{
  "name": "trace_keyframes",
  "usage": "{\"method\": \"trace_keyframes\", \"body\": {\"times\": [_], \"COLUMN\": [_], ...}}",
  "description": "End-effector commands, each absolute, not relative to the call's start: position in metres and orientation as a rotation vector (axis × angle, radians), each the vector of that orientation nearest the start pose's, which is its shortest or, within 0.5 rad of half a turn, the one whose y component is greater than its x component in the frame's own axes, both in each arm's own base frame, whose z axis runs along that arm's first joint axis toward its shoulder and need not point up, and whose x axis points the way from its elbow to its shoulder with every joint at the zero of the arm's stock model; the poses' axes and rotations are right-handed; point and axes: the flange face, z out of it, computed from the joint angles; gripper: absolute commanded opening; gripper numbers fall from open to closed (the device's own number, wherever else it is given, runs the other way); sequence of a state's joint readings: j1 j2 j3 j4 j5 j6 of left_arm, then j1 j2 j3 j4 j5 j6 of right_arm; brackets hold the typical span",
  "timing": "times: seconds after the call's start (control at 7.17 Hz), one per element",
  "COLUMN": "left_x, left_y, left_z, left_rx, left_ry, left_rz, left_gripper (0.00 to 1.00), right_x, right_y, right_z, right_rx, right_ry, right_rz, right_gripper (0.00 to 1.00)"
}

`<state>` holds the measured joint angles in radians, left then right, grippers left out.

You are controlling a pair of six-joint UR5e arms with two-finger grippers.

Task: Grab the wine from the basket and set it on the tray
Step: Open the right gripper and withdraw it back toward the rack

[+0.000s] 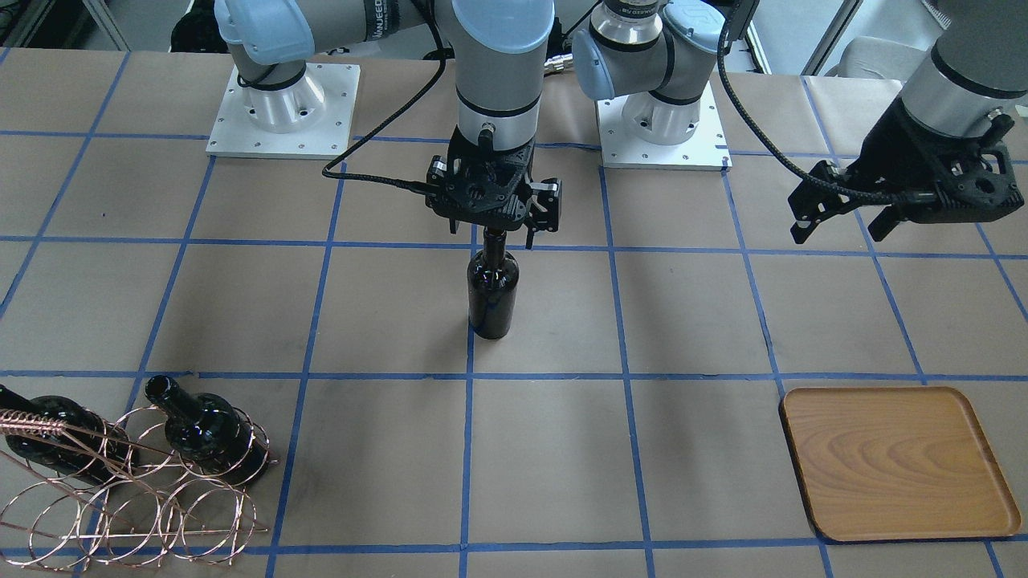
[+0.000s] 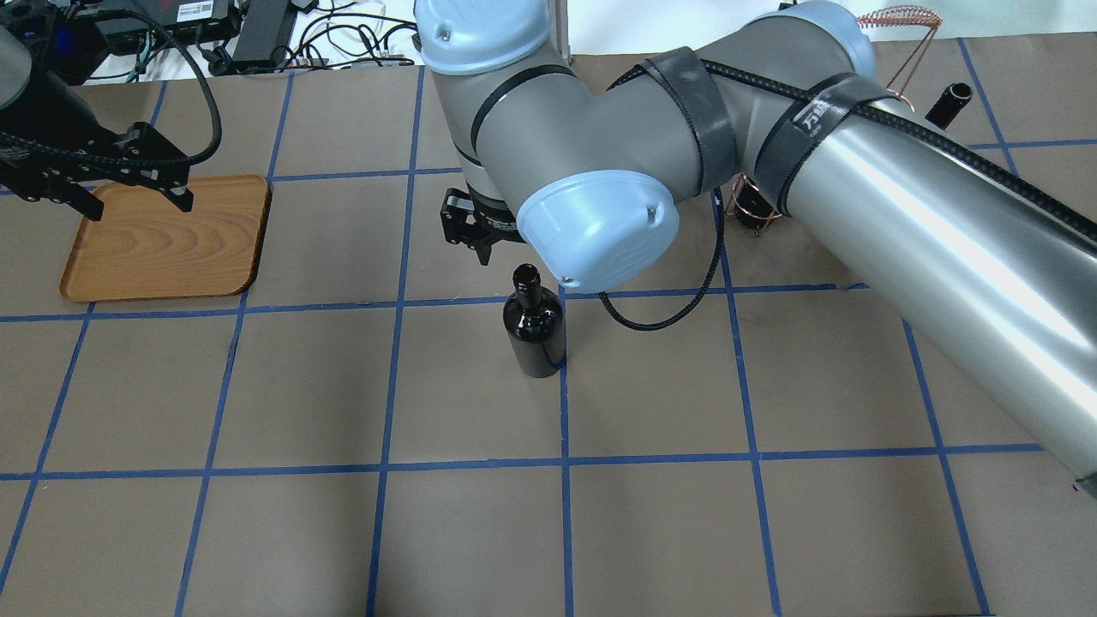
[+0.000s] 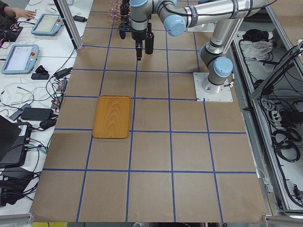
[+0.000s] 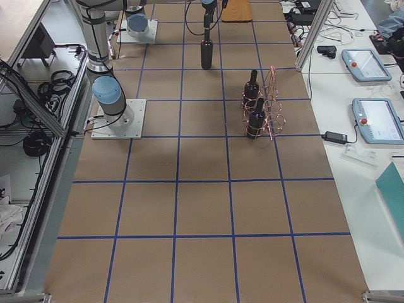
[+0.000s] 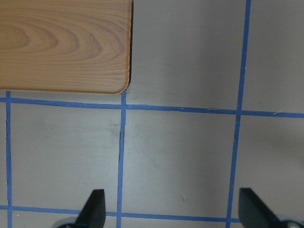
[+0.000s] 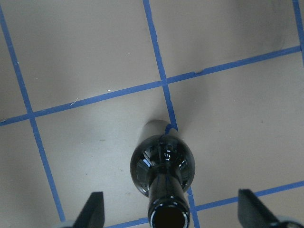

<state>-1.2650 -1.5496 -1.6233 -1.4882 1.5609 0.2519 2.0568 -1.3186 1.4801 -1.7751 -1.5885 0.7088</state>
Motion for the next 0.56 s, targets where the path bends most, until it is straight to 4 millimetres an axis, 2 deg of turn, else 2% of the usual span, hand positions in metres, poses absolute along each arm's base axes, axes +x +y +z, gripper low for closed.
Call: {"method": "trace_keyframes", "body": {"times": [0.0, 0.14, 0.28, 0.42], "left_x": [-0.014, -0.02, -0.028, -0.046], "left_y": [-0.514, -0.516, -0.516, -0.514], "left_z": [0.485, 0.488, 0.489, 0.488], "left_rx": [0.024, 0.046, 0.071, 0.12], "left_ry": [3.112, 3.109, 3.115, 3.116], "left_rz": [-0.174, -0.209, -0.215, -0.21], "left_gripper": [1.0, 1.0, 1.0, 1.0], "right_x": [0.386, 0.369, 0.337, 0.291], "right_y": [-0.471, -0.475, -0.486, -0.498], "right_z": [0.434, 0.449, 0.461, 0.473], "right_rx": [0.276, 0.193, 0.172, 0.138], "right_ry": [3.123, 3.123, 3.134, 3.157], "right_rz": [-0.178, -0.206, -0.206, -0.171], "right_gripper": [0.99, 0.99, 0.99, 0.99]}}
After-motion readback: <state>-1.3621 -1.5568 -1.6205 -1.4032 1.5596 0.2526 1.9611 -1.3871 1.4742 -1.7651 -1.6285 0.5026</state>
